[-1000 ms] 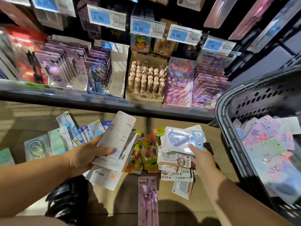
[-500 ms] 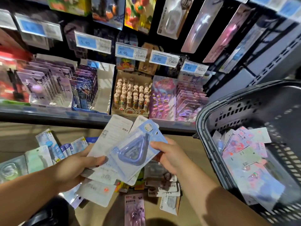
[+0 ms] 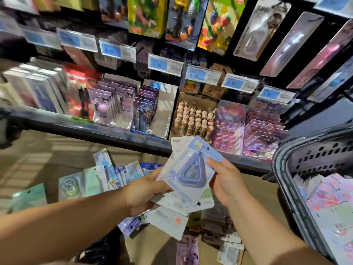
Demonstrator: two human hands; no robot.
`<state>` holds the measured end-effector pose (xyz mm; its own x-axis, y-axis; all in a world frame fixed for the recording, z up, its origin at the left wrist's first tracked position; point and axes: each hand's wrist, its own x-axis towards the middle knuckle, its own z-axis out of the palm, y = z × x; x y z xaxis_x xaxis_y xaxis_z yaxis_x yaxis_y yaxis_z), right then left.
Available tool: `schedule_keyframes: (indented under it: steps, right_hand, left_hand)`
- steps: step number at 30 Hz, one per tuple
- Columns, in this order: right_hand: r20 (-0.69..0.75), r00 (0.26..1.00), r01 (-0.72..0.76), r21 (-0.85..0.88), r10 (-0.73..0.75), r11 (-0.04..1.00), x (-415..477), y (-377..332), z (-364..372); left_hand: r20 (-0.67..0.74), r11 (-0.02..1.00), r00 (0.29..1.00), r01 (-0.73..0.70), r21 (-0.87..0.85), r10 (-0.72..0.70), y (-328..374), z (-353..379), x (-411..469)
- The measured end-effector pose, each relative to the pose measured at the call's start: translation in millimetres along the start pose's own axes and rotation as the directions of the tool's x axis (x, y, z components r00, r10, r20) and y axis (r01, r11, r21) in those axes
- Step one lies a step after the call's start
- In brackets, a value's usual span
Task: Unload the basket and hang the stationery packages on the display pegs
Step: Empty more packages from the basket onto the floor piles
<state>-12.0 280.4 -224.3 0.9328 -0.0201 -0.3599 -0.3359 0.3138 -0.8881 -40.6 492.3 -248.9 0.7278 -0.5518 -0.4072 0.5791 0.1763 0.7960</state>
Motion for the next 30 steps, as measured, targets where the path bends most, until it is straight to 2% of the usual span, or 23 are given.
schedule_keyframes:
  steps: [4,8,13,18,23,30]
  right_hand:
    - [-0.006,1.000,-0.022,0.025,0.022,0.999,-0.1,0.5,8.8]
    - [-0.085,0.995,-0.039,0.055,0.043,0.998,-1.2,2.4,13.9]
    - [-0.141,0.990,-0.004,0.059,0.012,0.998,-1.8,-1.9,10.2]
    - [-0.117,0.992,0.035,-0.090,-0.045,0.995,-1.5,-2.5,8.4]
    - [-0.045,0.996,0.066,-0.246,-0.079,0.967,-4.4,-1.9,14.1]
    - [0.039,0.996,0.084,-0.390,-0.075,0.917,-10.6,-6.2,24.0]
  left_hand:
    - [-0.051,1.000,0.998,-0.021,-0.013,0.020,0.9,1.5,0.4]
    - [-0.142,0.999,0.990,-0.021,-0.037,0.016,-5.2,-12.8,7.3]
    - [-0.149,0.996,0.988,-0.051,-0.069,0.041,-1.0,-16.2,4.7]
    - [-0.195,0.993,0.979,-0.076,-0.091,0.057,-0.7,-18.1,5.5]
    - [-0.160,0.995,0.985,-0.077,-0.062,0.066,0.1,-15.8,5.2]
    - [-0.204,0.991,0.975,-0.108,-0.078,0.090,-2.3,-17.3,10.0]
